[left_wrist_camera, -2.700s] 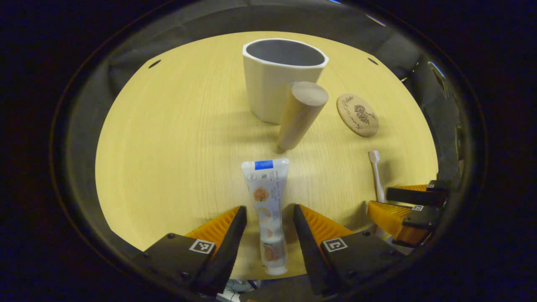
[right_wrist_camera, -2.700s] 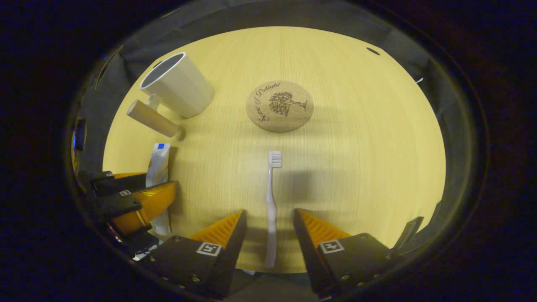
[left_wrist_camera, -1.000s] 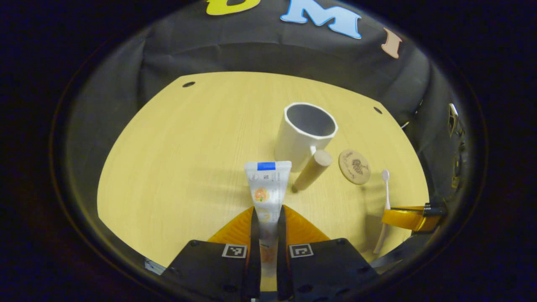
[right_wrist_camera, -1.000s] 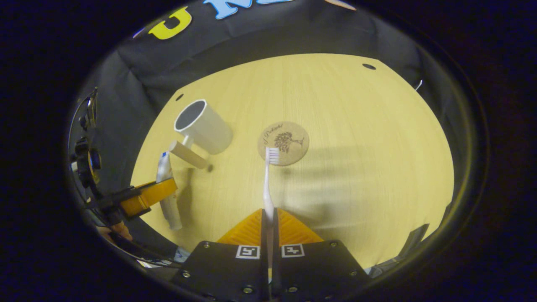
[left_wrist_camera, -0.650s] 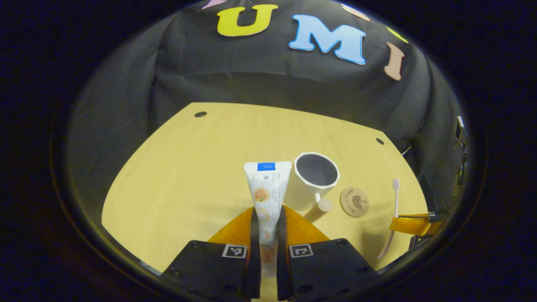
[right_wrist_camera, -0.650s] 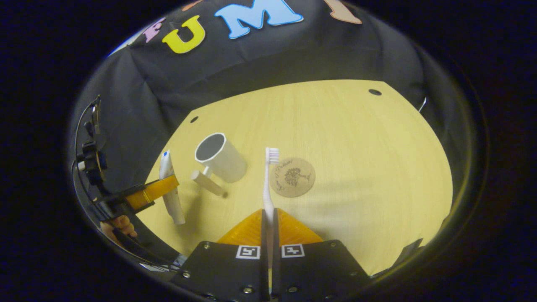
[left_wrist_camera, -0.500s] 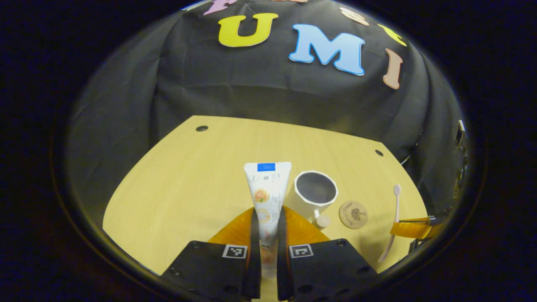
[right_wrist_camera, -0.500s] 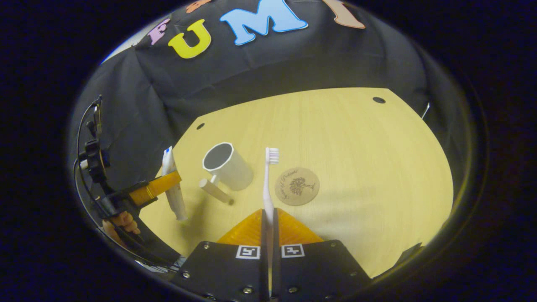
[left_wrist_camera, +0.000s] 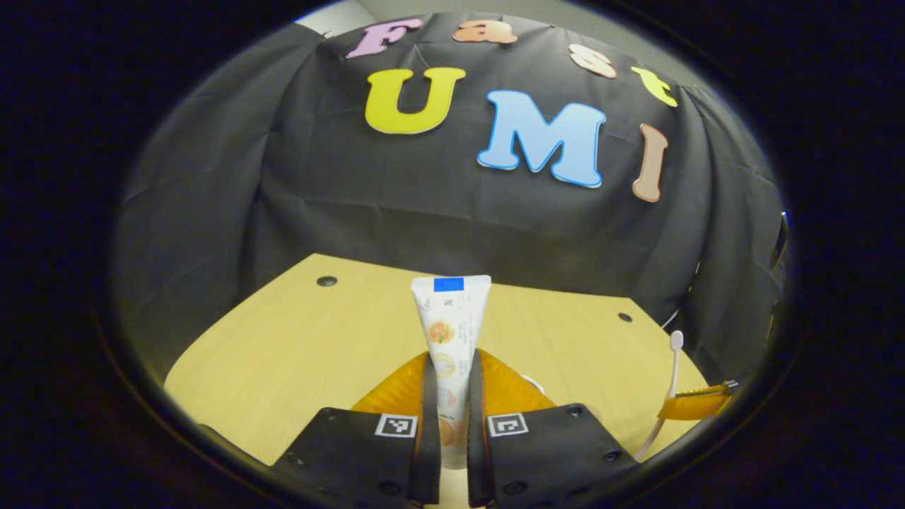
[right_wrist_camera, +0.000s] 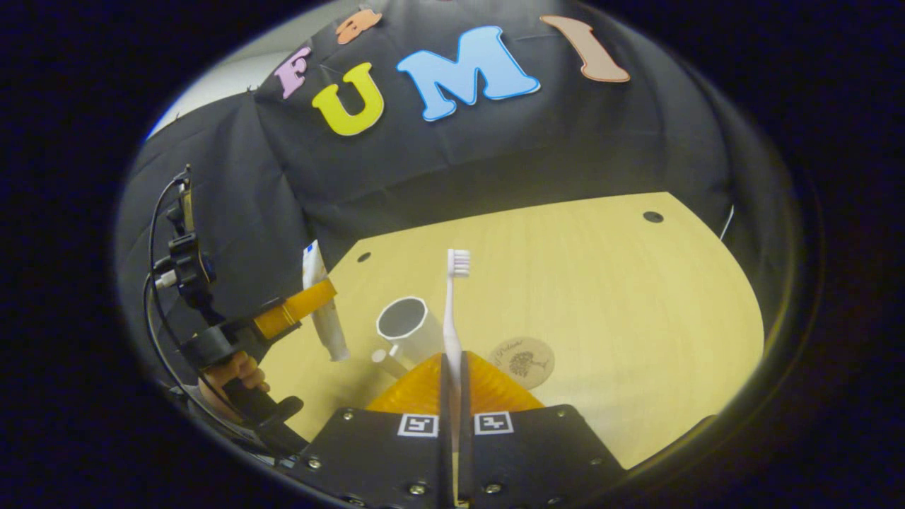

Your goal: Put the toothbrush and toothpaste on the desktop into the cup, then pick up the cup and place it on the coaster on the desktop.

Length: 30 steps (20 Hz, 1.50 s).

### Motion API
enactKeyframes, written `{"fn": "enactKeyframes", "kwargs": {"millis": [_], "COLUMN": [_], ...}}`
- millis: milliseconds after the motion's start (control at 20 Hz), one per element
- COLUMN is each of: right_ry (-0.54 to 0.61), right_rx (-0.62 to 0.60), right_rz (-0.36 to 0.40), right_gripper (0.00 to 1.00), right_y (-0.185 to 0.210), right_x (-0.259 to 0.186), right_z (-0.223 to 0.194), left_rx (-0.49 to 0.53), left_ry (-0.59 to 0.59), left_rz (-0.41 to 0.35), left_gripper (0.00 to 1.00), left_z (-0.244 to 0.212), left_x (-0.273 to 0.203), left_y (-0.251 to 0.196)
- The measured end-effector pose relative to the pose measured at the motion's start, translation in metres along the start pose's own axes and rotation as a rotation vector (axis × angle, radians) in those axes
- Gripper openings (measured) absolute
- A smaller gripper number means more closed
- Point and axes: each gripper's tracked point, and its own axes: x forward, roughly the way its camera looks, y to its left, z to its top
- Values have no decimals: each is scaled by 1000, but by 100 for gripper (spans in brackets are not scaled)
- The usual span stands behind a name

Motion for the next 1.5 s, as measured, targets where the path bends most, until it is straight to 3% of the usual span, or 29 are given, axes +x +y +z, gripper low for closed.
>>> {"fn": "enactKeyframes", "kwargs": {"millis": [200, 500, 850, 1200, 1500], "right_ry": [-9, 4, 6, 16, 21], "right_rx": [7, 13, 20, 27, 43], "right_rz": [-5, -34, -46, -44, -28], "right_gripper": [4, 4, 4, 4, 4], "right_y": [2, -7, -9, -9, -9], "right_x": [-2, 0, 2, 6, 9], "right_z": [7, 8, 10, 8, 10], "left_rx": [-7, -32, 26, 78, 116], "left_ry": [-117, -116, -111, -32, 80], "left_rz": [-51, -144, -213, -184, -170], "left_gripper": [22, 22, 22, 22, 32], "left_z": [25, 21, 6, -45, -83], "left_x": [14, 36, 66, 79, 71], "left_y": [-18, -51, -80, -75, -67]}}
